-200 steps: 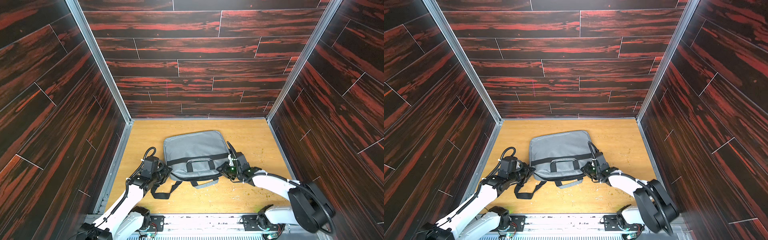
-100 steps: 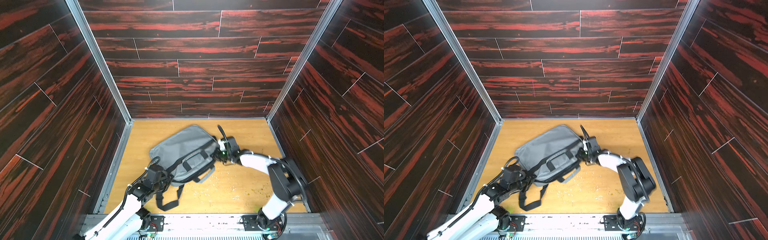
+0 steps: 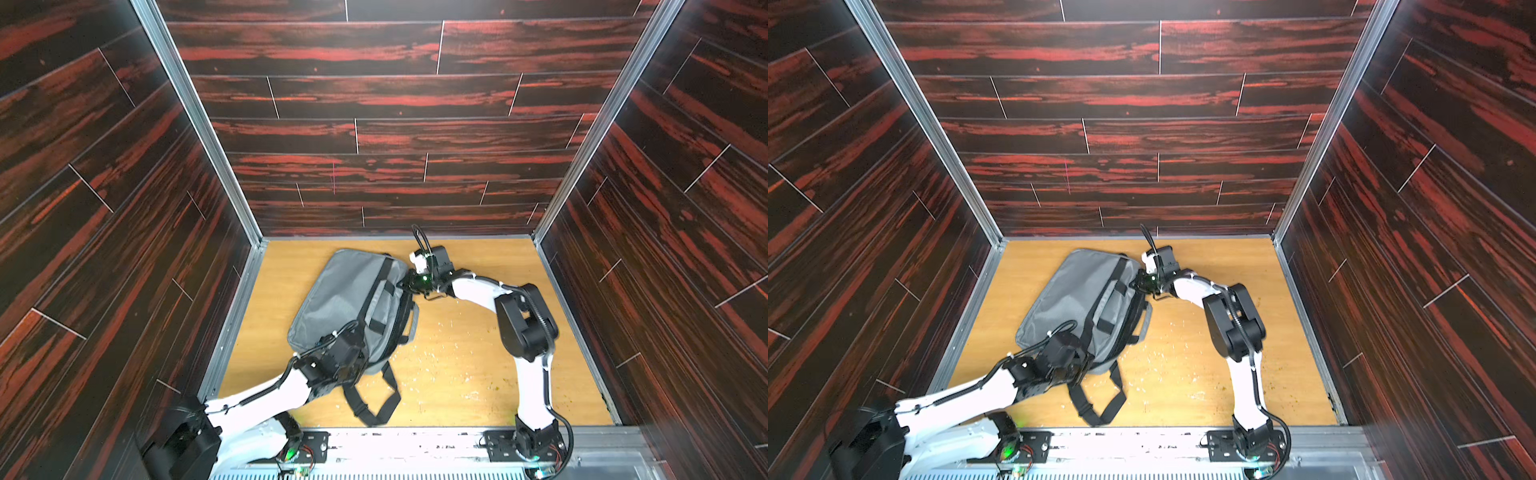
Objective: Open the zippered laptop bag and take out the laptop
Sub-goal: Adjust the zippered laptop bag at the center of the board, then open the bag flap on the zippered laptop bag.
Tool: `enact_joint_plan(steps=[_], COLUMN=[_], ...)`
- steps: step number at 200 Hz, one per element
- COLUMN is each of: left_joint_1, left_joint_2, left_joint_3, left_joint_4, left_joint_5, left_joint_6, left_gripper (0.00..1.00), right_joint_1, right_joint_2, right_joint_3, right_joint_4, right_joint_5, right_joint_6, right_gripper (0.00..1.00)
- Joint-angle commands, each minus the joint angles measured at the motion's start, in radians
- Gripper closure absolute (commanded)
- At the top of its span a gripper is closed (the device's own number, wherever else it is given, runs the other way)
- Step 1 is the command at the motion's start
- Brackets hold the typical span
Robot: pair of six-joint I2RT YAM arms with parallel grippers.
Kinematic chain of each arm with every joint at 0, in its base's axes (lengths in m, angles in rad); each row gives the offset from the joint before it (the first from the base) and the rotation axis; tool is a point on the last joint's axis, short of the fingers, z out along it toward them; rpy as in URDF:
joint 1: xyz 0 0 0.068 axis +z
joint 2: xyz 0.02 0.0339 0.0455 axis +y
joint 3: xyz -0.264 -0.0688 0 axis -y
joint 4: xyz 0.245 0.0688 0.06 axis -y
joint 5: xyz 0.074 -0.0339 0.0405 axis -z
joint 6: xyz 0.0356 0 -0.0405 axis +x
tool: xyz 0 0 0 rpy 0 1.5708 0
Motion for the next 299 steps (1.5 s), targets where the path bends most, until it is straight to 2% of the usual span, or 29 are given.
enact_joint_plan(steps=[1, 27, 49, 78, 98, 127, 140, 161, 224, 238, 261, 278, 299], left_joint_1=[-0.024, -0.029, -0.028, -0.025, 0.017, 0.021, 0.021, 0.021, 0.018, 0.018, 0.018, 0.023, 0.042], left_joint_2=[0.024, 0.014, -0.017, -0.110, -0.175, -0.217, -0.214, -0.198, -0.267, -0.262, -0.198, -0.113, 0.054], left_joint_3=[0.027, 0.015, 0.023, -0.014, -0.032, 0.008, 0.023, 0.042, 0.175, 0.218, 0.352, 0.442, 0.580], left_joint_4=[0.076, 0.064, -0.007, -0.082, -0.115, -0.202, -0.227, -0.223, -0.470, -0.517, -0.633, -0.680, -0.744], left_joint_5=[-0.013, -0.018, -0.036, -0.124, -0.115, -0.097, -0.071, -0.034, -0.041, -0.056, -0.102, -0.134, -0.137], left_joint_6=[-0.042, -0.049, -0.031, -0.021, 0.009, 0.053, 0.060, 0.074, 0.164, 0.220, 0.378, 0.564, 0.788], left_gripper=[0.92, 0.89, 0.79, 0.70, 0.67, 0.59, 0.40, 0.25, 0.15, 0.14, 0.13, 0.13, 0.13], right_joint_1=[0.029, 0.039, 0.047, 0.072, 0.085, 0.084, 0.083, 0.080, 0.040, 0.029, 0.003, -0.017, -0.040], right_joint_2=[0.100, 0.164, 0.203, 0.241, 0.257, 0.252, 0.249, 0.239, 0.141, 0.107, 0.022, -0.050, -0.162], right_joint_3=[0.082, 0.177, 0.216, 0.276, 0.310, 0.334, 0.358, 0.386, 0.394, 0.382, 0.319, 0.250, 0.136], right_joint_4=[-0.041, -0.078, -0.082, -0.094, -0.104, -0.111, -0.135, -0.161, -0.304, -0.334, -0.352, -0.340, -0.360], right_joint_5=[-0.100, -0.112, -0.120, -0.127, -0.119, -0.111, -0.110, -0.101, -0.045, -0.035, -0.014, -0.041, -0.044], right_joint_6=[-0.021, -0.031, -0.021, -0.012, -0.005, -0.009, -0.024, -0.042, -0.167, -0.193, -0.226, -0.228, -0.273], right_gripper=[0.88, 0.86, 0.85, 0.84, 0.82, 0.68, 0.63, 0.57, 0.45, 0.44, 0.37, 0.35, 0.33])
